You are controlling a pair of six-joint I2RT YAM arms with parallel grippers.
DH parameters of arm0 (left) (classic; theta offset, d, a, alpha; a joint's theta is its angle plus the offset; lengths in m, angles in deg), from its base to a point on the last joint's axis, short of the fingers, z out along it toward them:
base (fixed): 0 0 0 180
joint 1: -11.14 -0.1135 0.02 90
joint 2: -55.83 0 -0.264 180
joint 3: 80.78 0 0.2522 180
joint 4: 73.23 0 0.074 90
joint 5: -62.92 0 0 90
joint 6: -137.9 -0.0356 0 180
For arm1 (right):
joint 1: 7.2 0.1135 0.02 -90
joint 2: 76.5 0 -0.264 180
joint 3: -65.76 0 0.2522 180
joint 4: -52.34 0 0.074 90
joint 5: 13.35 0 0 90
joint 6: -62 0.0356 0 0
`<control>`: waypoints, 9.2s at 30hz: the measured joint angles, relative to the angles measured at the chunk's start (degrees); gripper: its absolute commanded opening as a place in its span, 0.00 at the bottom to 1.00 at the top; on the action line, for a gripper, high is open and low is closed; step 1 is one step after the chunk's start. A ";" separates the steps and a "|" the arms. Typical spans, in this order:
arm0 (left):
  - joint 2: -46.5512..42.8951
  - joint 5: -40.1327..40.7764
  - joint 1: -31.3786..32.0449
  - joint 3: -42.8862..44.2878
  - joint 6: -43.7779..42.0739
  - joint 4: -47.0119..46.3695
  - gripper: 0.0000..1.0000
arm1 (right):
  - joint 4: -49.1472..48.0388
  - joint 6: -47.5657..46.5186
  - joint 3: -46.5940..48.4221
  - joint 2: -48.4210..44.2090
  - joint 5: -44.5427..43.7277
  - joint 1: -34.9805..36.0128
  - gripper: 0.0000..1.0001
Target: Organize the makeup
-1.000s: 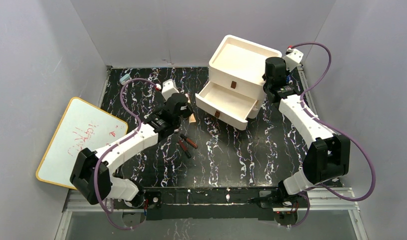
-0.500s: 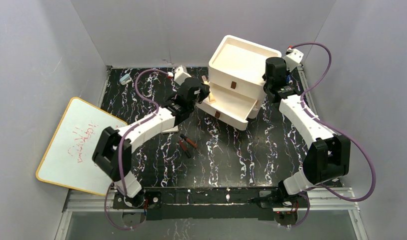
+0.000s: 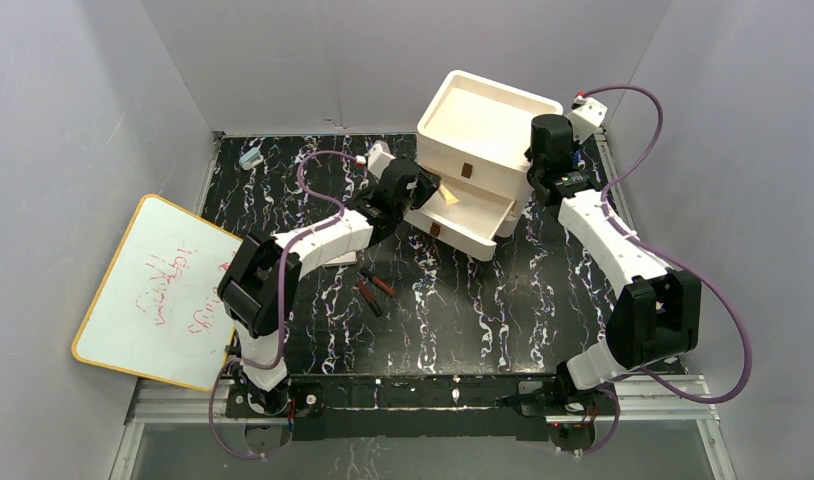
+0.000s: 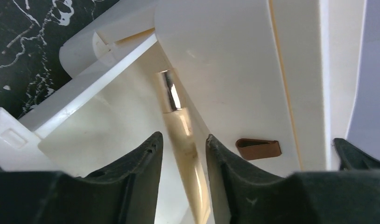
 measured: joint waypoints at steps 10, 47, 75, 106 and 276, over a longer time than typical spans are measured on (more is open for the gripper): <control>-1.05 -0.96 0.00 0.68 -1.51 -1.03 0.65 | 0.04 -0.11 0.11 0.00 0.02 0.00 0.01; -10.75 2.49 -15.17 -14.21 -44.54 35.43 0.99 | -0.35 -0.33 -0.33 -0.07 0.39 -0.04 0.01; -5.03 -5.84 -17.90 -11.93 -46.12 31.36 0.00 | -0.85 -0.59 -0.55 -0.02 0.76 -0.09 0.01; -3.72 -15.13 2.91 16.50 -56.15 24.17 0.00 | -0.22 -0.55 0.04 0.90 0.81 0.00 0.01; 27.02 3.19 9.49 -2.71 -58.62 -41.11 0.27 | -6.08 -6.80 -2.14 0.92 4.61 0.44 0.01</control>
